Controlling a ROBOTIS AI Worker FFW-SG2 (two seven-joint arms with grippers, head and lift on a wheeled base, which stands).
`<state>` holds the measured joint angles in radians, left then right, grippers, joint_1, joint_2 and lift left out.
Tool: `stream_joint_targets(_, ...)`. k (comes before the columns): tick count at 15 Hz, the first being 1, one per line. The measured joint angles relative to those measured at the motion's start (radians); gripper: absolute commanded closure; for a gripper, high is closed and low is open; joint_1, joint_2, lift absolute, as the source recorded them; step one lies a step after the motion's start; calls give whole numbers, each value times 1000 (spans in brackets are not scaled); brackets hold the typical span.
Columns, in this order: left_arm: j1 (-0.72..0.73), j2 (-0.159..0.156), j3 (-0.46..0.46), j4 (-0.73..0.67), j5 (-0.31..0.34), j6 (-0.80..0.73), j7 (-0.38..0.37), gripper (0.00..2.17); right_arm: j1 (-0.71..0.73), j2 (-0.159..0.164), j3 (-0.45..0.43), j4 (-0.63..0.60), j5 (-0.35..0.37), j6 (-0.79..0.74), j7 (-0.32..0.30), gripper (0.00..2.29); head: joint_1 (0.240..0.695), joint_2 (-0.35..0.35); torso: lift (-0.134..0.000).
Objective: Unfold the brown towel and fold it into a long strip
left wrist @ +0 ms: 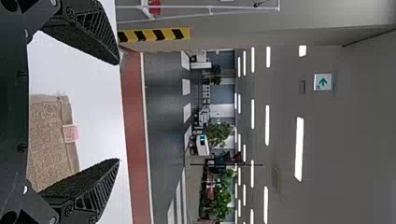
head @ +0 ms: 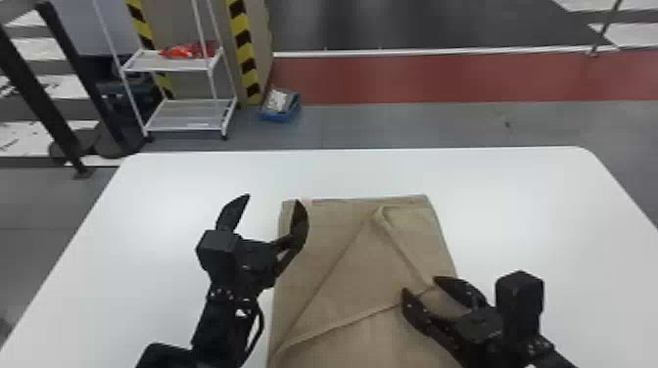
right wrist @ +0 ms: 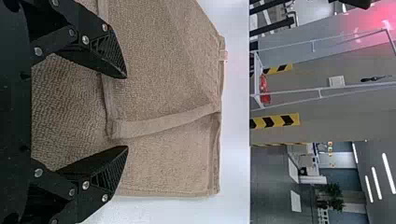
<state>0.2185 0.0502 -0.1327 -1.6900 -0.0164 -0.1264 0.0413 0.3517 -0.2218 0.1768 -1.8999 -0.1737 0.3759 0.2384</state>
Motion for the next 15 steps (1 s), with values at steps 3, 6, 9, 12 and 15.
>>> stream_joint_targets(3, 0, -1, -1, 6, -1, 0, 0, 151, 2, -2, 3, -11, -1, 9, -3, 407, 695, 61, -122)
stream_joint_targets(6, -1, -2, -1, 15, -2, 0, 1, 151, -2, -2, 4, -12, -1, 10, -5, 505, 695, 62, -122)
stream_joint_targets(9, -2, -1, -1, 18, -3, 0, 2, 151, -8, -1, 6, -12, -2, 15, -5, 677, 695, 63, -122)
stream_joint_targets(12, -2, 0, -1, 18, -5, 0, 2, 151, -15, 1, 6, -10, -2, 32, -5, 684, 695, 63, -122)
stream_joint_targets(15, -2, 0, 1, 18, -7, 0, 3, 151, -17, 1, 5, -15, -7, 33, -5, 822, 695, 65, -122)
